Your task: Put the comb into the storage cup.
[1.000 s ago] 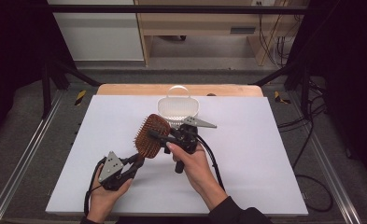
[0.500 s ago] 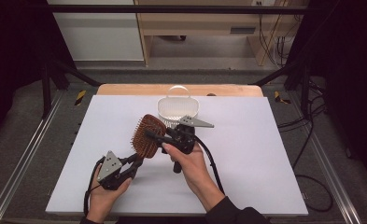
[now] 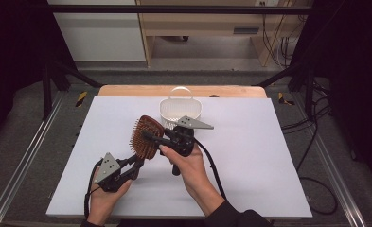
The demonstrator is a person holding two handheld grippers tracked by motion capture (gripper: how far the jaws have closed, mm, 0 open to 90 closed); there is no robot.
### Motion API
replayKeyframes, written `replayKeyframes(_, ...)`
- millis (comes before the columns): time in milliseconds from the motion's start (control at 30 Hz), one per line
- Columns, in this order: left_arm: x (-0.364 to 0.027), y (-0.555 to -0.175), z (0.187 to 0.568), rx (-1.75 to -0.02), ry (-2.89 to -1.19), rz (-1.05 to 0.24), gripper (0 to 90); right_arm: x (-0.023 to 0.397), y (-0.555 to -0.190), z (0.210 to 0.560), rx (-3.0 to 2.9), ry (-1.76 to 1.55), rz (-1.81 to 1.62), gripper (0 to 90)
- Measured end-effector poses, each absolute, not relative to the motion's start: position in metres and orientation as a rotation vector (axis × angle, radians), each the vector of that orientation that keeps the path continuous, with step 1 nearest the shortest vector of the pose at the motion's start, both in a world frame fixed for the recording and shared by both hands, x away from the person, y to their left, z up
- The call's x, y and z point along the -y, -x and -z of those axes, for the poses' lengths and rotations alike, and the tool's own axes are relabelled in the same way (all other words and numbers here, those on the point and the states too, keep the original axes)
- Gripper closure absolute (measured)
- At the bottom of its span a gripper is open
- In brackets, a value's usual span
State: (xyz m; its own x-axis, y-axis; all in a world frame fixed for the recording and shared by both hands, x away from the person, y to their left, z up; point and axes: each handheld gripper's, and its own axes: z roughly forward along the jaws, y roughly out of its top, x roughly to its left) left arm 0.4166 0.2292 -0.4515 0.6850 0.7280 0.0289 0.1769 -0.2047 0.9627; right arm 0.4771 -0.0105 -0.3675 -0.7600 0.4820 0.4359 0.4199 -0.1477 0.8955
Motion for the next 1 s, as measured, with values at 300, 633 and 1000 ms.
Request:
replayKeyframes(300,-0.246,-0.417,0.451,-0.782,-1.612,-0.63,39.2,0.027,-0.491,0.348,-1.914,-1.112,-2.043,51.4)
replayKeyframes(633,-0.278,-0.424,0.457,-0.963,-1.499,-0.797,7.3,0.042,-0.513,0.328,-1.808,-1.163,-2.013,51.3)
replayKeyframes(1000,-0.285,-0.428,0.466,-0.989,-1.491,-0.799,4.1,0.04,-0.533,0.306,-1.747,-1.169,-2.034,51.1)
